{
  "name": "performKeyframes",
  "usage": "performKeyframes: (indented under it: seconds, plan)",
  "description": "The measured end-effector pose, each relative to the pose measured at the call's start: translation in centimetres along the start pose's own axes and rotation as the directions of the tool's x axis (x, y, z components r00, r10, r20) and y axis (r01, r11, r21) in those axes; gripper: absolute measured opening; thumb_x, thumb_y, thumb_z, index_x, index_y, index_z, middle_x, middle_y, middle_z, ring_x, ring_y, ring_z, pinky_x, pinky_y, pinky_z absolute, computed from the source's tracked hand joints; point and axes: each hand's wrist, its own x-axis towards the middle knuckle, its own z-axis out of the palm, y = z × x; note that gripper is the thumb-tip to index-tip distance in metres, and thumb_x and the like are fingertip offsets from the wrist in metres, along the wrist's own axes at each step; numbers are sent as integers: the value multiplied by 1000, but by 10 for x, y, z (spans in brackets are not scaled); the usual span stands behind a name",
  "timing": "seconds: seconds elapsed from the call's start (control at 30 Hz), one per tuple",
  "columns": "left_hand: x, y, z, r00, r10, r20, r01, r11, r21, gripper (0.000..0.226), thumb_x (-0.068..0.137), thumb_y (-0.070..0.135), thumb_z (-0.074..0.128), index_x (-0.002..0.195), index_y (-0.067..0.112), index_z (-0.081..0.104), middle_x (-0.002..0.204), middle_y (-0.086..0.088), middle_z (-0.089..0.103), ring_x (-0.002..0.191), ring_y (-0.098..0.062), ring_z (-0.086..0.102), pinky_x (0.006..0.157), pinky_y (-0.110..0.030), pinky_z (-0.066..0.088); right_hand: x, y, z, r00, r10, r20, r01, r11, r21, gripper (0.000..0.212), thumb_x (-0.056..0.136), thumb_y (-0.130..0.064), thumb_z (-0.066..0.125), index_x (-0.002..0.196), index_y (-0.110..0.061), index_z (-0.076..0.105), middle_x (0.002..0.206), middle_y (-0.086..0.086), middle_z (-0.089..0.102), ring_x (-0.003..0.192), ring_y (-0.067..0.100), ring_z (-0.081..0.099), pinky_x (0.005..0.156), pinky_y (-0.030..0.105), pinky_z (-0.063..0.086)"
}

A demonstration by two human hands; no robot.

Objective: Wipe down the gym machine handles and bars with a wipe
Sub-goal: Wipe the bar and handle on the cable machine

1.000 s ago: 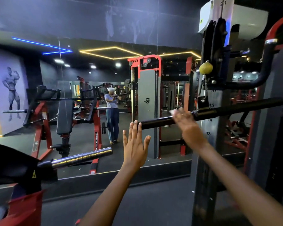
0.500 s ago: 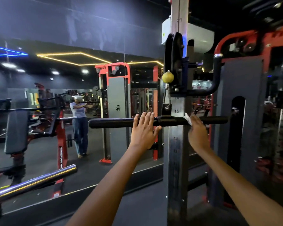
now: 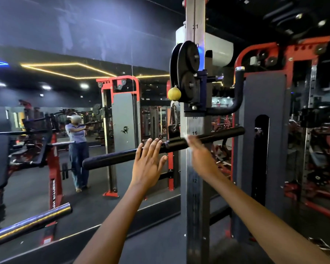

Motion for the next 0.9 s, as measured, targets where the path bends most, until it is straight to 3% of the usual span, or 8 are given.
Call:
performKeyframes:
  seconds: [0.1,0.23,0.3,0.37,0.47,0.6,0.7,0.9]
  plan:
    - [0,-6,0,1000,-4,-10,4,1000,-12,67,103,51,10,140,10,48,142,-8,51,137,-26,41,115,-40,13,1,8,2,962,-269,37,271,959,-85,65,82,9,9,143,-6,28,151,4,20,141,18,15,116,37,13]
    - [1,-16,1,999,29,-45,-29,1000,-8,63,103,50,14,142,12,45,144,-7,49,139,-24,37,117,-39,12,23,70,-11,938,321,-132,-329,943,-46,59,86,17,39,141,-4,37,147,14,36,140,26,27,117,40,21]
    - [2,-16,4,998,22,-57,-22,1000,-5,61,102,49,17,142,13,46,144,-6,49,140,-23,34,117,-40,11,31,55,-9,904,408,-127,-413,910,-20,53,87,13,43,138,-1,40,141,20,42,129,31,42,106,36,39]
    - [2,-15,7,998,12,-60,-13,1000,-12,61,102,50,17,141,13,46,143,-6,49,140,-21,31,117,-38,9,34,18,1,969,246,-16,-246,969,16,50,89,13,37,137,-1,41,142,16,41,130,26,42,108,30,37]
    - [2,-18,9,998,14,-60,-15,1000,-13,64,103,50,13,140,12,48,142,-6,51,139,-22,33,117,-37,9,31,-1,11,992,-69,108,69,998,-1,55,89,16,33,140,-5,38,147,5,36,140,17,27,116,26,10]
    - [3,-24,11,998,41,-46,-42,999,-28,66,101,53,11,145,14,42,146,-5,47,142,-22,33,118,-37,6,42,58,-16,962,272,-20,-273,960,-59,50,86,17,37,130,-2,50,140,10,46,126,22,46,105,16,28]
    - [4,-24,15,999,27,-43,-29,999,-42,69,99,56,8,148,16,36,150,-4,41,145,-21,25,119,-37,0,47,51,-14,890,440,-117,-447,894,-38,38,88,10,44,124,1,54,132,16,51,119,25,51,102,23,38]
    - [4,-21,18,998,-4,-62,2,999,-43,64,102,54,13,143,14,41,142,-5,48,139,-20,26,117,-40,7,35,-11,19,1000,-2,26,2,1000,-13,48,89,13,39,133,-3,47,134,7,48,128,20,41,111,26,29]
